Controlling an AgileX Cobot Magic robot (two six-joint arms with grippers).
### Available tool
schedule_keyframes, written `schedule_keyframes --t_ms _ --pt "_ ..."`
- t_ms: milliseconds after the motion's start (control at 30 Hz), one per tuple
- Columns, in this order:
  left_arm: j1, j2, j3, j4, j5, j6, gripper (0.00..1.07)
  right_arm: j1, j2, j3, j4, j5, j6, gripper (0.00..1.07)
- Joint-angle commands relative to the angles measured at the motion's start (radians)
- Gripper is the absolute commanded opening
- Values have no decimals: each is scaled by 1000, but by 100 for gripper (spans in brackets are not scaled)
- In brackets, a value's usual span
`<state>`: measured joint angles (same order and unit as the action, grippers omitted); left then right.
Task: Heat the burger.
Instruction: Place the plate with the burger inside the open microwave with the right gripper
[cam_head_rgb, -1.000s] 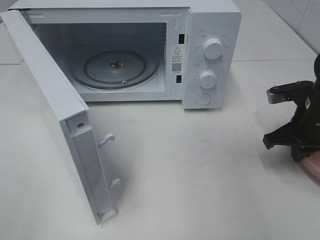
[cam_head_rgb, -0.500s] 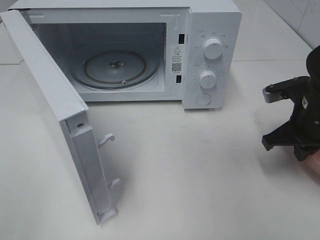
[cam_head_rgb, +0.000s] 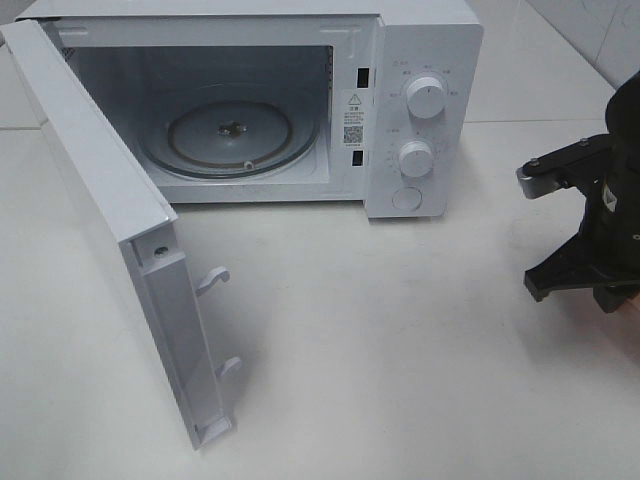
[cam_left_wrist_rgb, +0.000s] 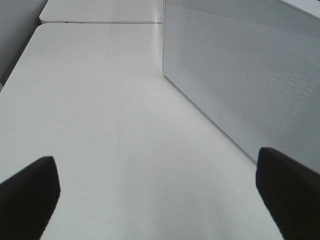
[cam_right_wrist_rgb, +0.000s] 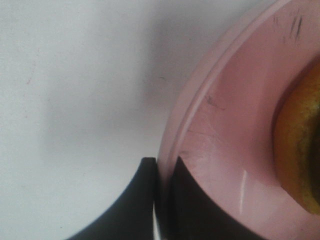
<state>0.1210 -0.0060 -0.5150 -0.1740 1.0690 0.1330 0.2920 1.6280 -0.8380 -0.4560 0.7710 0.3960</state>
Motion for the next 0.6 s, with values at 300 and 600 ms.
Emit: schedule_keyframes --t_ms 300,600 --pt "3 -5 0 -10 4 -7 100 133 -83 19 -151 138 62 0" --pt "3 -5 0 -10 4 -7 100 229 -172 108 -153 148 72 0"
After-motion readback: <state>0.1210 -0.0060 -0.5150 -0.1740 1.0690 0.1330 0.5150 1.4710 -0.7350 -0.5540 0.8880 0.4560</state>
